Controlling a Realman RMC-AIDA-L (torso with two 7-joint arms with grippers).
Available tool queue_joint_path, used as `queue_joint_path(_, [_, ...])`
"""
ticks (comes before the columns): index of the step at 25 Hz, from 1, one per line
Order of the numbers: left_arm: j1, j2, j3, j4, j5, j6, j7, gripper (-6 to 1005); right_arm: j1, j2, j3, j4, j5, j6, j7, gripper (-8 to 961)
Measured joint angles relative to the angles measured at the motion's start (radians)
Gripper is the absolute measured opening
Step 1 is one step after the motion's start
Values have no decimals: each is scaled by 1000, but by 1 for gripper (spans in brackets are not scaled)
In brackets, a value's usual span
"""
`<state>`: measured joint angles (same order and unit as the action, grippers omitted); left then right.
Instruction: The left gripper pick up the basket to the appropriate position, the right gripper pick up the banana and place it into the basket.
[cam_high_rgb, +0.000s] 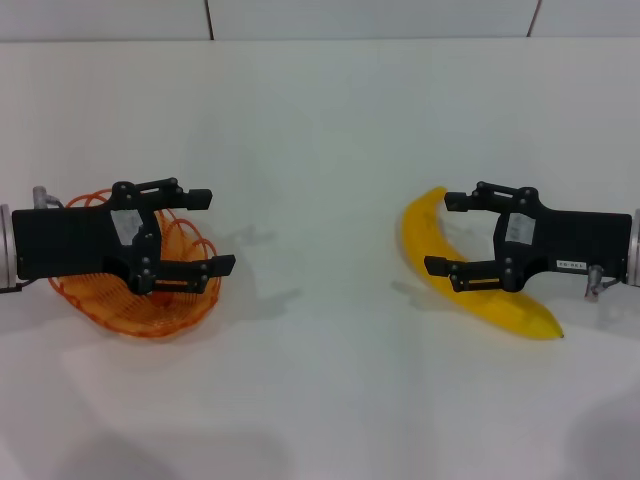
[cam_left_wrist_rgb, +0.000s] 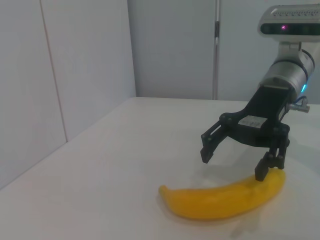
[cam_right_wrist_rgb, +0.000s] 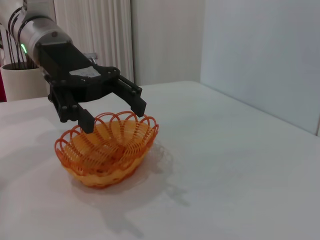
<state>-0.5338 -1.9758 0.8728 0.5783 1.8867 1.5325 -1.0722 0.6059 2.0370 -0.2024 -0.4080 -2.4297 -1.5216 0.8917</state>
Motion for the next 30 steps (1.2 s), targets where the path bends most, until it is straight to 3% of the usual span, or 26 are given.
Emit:
queue_joint_path(15, [-6,1,-10,14,-11,0,-40,868,2,3,7,0,5,27,-3,903])
queue_joint_path(21, [-13,16,-38,189,-4,-9,-332,864,3,3,7,0,5,27,-4,902])
queue_joint_path(26, [-27,53,-29,306,59,-19,-623,861,3,3,4,0,5,28,-4,900])
queue_joint_path(28, [-59,76,-27,367,141,-5,-823,860,3,3,3,0,5,28,-3,899])
queue_joint_path(30, [-68,82,-26,384,165,2,-870,859,3,3,4,0,5,28,0,899])
